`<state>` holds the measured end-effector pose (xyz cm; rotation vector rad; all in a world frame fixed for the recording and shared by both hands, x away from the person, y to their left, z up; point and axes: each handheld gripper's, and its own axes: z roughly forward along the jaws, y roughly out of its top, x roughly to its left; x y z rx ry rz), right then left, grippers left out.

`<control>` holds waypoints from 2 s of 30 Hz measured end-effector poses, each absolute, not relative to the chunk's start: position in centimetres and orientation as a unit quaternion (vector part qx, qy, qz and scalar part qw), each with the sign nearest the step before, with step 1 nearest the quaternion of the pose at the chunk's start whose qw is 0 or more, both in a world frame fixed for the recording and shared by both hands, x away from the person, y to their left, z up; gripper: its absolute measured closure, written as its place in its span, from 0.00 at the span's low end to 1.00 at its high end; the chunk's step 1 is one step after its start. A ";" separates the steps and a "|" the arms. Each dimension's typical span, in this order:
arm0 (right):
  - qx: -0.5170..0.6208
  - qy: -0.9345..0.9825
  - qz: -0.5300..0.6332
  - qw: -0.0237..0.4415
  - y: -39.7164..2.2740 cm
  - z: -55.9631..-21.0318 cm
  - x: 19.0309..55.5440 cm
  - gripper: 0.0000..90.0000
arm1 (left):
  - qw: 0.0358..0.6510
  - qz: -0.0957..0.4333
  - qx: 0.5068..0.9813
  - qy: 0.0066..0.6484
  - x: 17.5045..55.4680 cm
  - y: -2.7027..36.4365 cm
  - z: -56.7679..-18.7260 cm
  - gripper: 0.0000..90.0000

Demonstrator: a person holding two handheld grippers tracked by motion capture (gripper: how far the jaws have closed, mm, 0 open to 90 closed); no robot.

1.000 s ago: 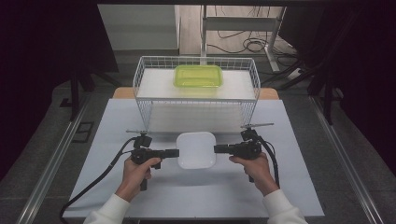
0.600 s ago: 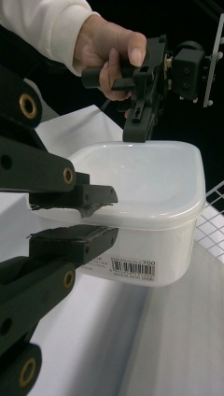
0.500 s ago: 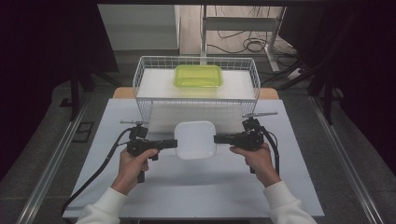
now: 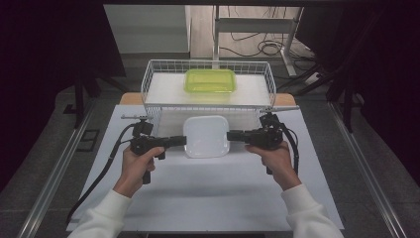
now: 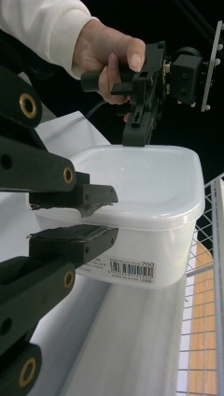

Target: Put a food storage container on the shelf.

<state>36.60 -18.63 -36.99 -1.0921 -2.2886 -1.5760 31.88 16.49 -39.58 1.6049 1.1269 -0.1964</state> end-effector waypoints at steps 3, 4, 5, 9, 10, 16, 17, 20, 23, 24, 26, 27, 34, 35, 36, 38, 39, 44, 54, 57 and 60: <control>-0.363 -0.764 -0.529 0.076 -18.6 -36.5 36.7 0.88 | 0.554 -0.079 0.678 0.476 32.0 16.5 -39.0 0.89; -0.362 -0.763 -0.530 0.074 -18.6 -36.3 36.8 0.88 | 0.555 -0.078 0.678 0.476 32.1 16.5 -38.9 0.89; -0.361 -0.764 -0.530 0.073 -18.6 -36.1 36.8 0.88 | 0.555 -0.077 0.679 0.475 32.1 16.5 -38.8 0.89; -0.361 -0.763 -0.532 0.071 -18.6 -35.6 37.0 0.88 | 0.557 -0.073 0.680 0.471 32.4 16.5 -38.1 0.89; -0.359 -0.762 -0.534 0.070 -18.7 -35.5 37.1 0.88 | 0.557 -0.073 0.680 0.471 32.5 16.5 -37.9 0.89; -0.357 -0.759 -0.541 0.065 -18.8 -34.7 37.5 0.88 | 0.558 -0.067 0.684 0.466 33.0 16.4 -36.8 0.89; -0.355 -0.759 -0.542 0.064 -18.8 -34.6 37.5 0.88 | 0.559 -0.067 0.683 0.465 33.1 16.4 -36.6 0.89; -0.353 -0.758 -0.544 0.061 -18.9 -33.9 37.7 0.87 | 0.561 -0.066 0.684 0.461 33.4 16.3 -36.1 0.89; -0.351 -0.757 -0.547 0.060 -19.0 -33.3 38.0 0.88 | 0.561 -0.063 0.687 0.457 33.8 16.4 -35.3 0.89; -0.350 -0.757 -0.548 0.059 -19.0 -33.1 38.1 0.88 | 0.562 -0.063 0.687 0.456 33.9 16.3 -35.2 0.89; -0.350 -0.757 -0.549 0.058 -19.0 -32.7 38.3 0.88 | 0.562 -0.059 0.689 0.454 34.1 16.4 -34.7 0.89; -0.349 -0.757 -0.550 0.056 -19.0 -32.6 38.4 0.88 | 0.562 -0.058 0.689 0.454 34.2 16.4 -34.4 0.89; -0.344 -0.754 -0.557 0.049 -18.7 -31.4 39.3 0.88 | 0.567 -0.046 0.690 0.448 35.0 16.6 -33.0 0.89; -0.343 -0.754 -0.559 0.049 -18.7 -31.1 39.4 0.88 | 0.567 -0.045 0.690 0.447 35.1 16.6 -32.9 0.89; -0.343 -0.754 -0.559 0.049 -18.7 -31.1 39.4 0.88 | 0.569 -0.045 0.689 0.447 35.2 16.6 -32.8 0.89; -0.344 -0.752 -0.560 0.051 -18.8 -30.8 39.6 0.88 | 0.571 -0.045 0.689 0.445 35.4 16.6 -32.4 0.89; -0.344 -0.752 -0.560 0.051 -18.8 -30.6 39.7 0.88 | 0.572 -0.045 0.688 0.444 35.5 16.6 -32.3 0.89; -0.342 -0.750 -0.564 0.048 -18.9 -29.9 40.1 0.88 | 0.574 -0.044 0.689 0.441 35.9 16.6 -31.6 0.89; -0.341 -0.745 -0.571 0.043 -19.2 -28.5 40.8 0.88 | 0.574 -0.037 0.691 0.437 36.9 16.2 -29.9 0.89; -0.343 -0.746 -0.570 0.041 -19.3 -28.1 41.1 0.88 | 0.575 -0.033 0.692 0.435 37.4 16.2 -29.4 0.89; -0.343 -0.744 -0.572 0.040 -19.3 -27.7 41.6 0.88 | 0.576 -0.034 0.691 0.435 37.8 16.1 -28.9 0.89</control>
